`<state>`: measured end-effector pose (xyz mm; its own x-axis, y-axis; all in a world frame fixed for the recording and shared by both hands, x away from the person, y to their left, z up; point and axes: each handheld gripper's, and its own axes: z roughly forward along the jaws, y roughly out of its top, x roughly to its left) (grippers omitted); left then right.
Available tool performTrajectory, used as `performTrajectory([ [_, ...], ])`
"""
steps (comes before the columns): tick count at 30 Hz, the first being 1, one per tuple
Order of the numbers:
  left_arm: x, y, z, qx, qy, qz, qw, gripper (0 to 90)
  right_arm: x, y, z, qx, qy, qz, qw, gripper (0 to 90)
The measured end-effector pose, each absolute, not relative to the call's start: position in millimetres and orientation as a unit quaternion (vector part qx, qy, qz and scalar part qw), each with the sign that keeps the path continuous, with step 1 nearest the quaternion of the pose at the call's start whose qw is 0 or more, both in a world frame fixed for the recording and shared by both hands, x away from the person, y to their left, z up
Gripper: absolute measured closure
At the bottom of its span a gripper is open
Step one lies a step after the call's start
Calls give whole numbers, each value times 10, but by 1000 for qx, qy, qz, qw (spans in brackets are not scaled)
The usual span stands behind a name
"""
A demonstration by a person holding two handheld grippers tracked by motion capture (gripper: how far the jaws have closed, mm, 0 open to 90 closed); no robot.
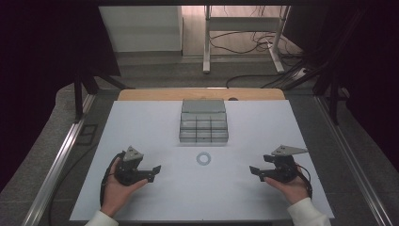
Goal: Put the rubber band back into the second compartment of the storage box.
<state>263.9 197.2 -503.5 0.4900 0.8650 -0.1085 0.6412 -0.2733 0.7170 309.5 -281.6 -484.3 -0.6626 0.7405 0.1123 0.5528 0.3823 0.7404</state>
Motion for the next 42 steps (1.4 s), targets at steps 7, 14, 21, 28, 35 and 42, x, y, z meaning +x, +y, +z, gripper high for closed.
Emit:
performTrajectory([
  [7, 2638, 1974, -5033, 783, 480, 153, 364, 165, 3106, -2770, -4801, 391, 823, 395, 118, 220],
  [14, 2631, 1987, -5027, 783, 480, 154, 364, 166, 3117, -2671, -4735, 380, 828, 394, 123, 222],
  [21, 2634, 1984, -5028, 784, 479, 154, 364, 166, 3139, -2604, -4693, 375, 832, 392, 118, 225],
  [28, 2631, 1985, -5027, 782, 480, 153, 365, 166, 3160, -2542, -4646, 371, 836, 388, 115, 227],
  [35, 2631, 1985, -5030, 782, 481, 152, 365, 166, 3180, -2439, -4541, 365, 841, 384, 111, 229],
  [42, 2632, 1984, -5035, 783, 481, 152, 365, 166, 3230, -2308, -4502, 357, 848, 376, 107, 231],
])
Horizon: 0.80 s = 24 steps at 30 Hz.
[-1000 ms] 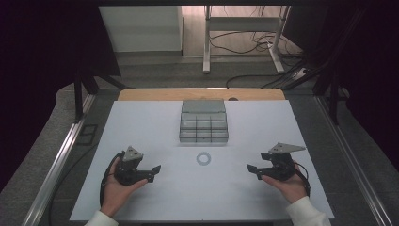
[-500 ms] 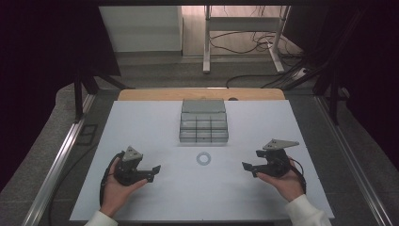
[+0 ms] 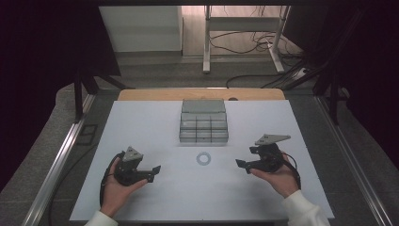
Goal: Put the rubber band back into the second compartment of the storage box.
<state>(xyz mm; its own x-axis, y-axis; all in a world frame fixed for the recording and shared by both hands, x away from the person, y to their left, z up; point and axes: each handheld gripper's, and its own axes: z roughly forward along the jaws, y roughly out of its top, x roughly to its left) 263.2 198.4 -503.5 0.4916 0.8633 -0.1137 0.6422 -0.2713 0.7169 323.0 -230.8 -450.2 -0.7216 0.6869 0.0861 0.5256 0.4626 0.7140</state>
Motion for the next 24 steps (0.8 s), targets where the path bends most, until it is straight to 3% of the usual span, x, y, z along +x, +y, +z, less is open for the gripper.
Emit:
performTrajectory([
  [24, 2631, 1969, -5050, 785, 480, 149, 363, 166, 3562, -1872, -4347, 337, 879, 326, 91, 235],
])
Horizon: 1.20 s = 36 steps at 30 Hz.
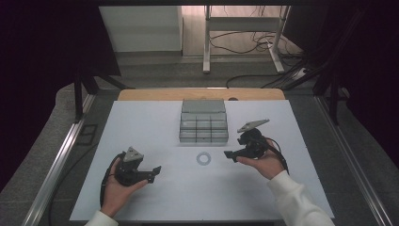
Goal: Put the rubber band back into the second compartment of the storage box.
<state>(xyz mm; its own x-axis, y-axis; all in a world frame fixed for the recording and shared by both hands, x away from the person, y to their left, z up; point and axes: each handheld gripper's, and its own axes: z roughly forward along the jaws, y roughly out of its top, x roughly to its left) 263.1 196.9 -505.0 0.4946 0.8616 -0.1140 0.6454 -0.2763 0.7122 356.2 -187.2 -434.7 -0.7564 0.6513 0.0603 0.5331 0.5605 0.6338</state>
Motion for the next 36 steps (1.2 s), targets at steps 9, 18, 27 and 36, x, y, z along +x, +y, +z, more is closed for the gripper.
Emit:
performTrajectory([
  [9, 2632, 1968, -5049, 785, 478, 148, 364, 166, 3640, -1737, -4331, 325, 888, 314, 83, 237],
  [18, 2630, 1970, -5048, 786, 478, 147, 364, 167, 3697, -1611, -4348, 320, 894, 303, 78, 238],
  [27, 2633, 1968, -5048, 788, 476, 146, 362, 167, 3743, -1456, -4333, 310, 901, 296, 72, 237],
  [36, 2629, 1967, -5045, 788, 476, 147, 363, 167, 3780, -1300, -4325, 300, 909, 283, 66, 238],
])
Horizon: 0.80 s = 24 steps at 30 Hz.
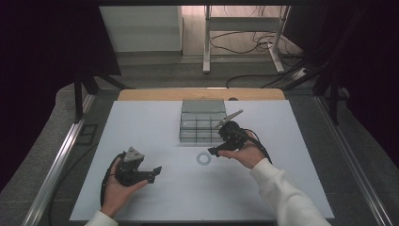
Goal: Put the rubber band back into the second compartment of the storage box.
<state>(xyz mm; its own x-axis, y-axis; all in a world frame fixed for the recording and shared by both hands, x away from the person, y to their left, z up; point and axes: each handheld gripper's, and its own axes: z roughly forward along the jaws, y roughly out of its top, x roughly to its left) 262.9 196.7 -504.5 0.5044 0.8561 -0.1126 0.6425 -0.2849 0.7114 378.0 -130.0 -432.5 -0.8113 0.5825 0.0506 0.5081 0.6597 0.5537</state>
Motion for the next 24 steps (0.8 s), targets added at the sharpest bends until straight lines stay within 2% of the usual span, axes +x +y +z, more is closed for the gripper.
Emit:
performTrajectory([
  [24, 2627, 1977, -5047, 788, 476, 147, 362, 169, 3936, -937, -4648, 298, 931, 209, 38, 264],
])
